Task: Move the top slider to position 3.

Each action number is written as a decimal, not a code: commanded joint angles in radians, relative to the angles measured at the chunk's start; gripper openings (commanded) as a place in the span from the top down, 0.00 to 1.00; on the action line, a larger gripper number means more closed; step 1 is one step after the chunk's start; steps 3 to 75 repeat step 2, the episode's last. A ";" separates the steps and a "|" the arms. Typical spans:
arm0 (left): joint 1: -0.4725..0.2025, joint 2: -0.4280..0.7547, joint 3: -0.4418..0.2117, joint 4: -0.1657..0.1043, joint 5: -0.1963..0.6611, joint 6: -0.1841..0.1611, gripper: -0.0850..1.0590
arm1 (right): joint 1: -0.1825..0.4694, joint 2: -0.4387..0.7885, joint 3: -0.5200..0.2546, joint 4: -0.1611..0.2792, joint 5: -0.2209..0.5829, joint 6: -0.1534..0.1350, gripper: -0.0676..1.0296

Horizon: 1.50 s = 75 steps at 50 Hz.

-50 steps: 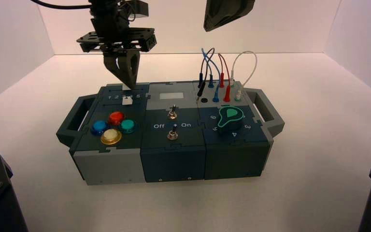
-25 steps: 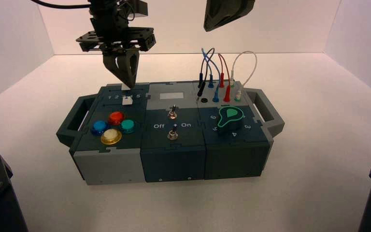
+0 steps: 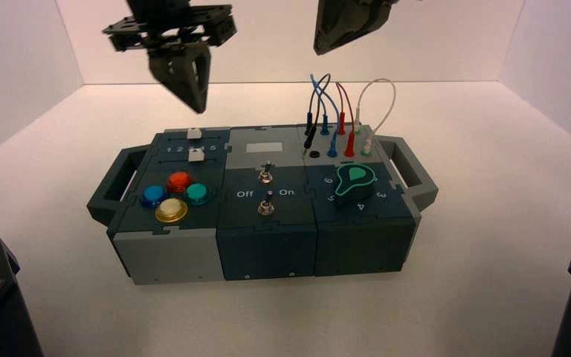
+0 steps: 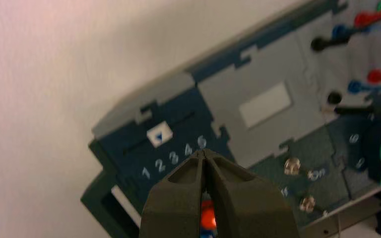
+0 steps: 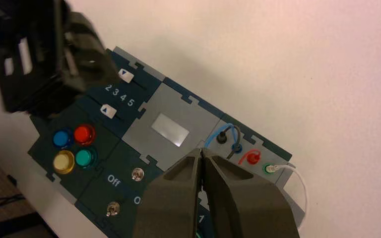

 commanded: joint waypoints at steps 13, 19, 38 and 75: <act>0.000 -0.046 0.015 0.002 -0.006 -0.006 0.95 | 0.002 0.003 -0.020 -0.002 0.000 0.000 0.96; 0.000 -0.046 0.015 0.002 -0.006 -0.006 0.95 | 0.002 0.003 -0.020 -0.002 0.000 0.000 0.96; 0.000 -0.046 0.015 0.002 -0.006 -0.006 0.95 | 0.002 0.003 -0.020 -0.002 0.000 0.000 0.96; 0.000 -0.046 0.015 0.002 -0.006 -0.006 0.95 | 0.002 0.003 -0.020 -0.002 0.000 0.000 0.96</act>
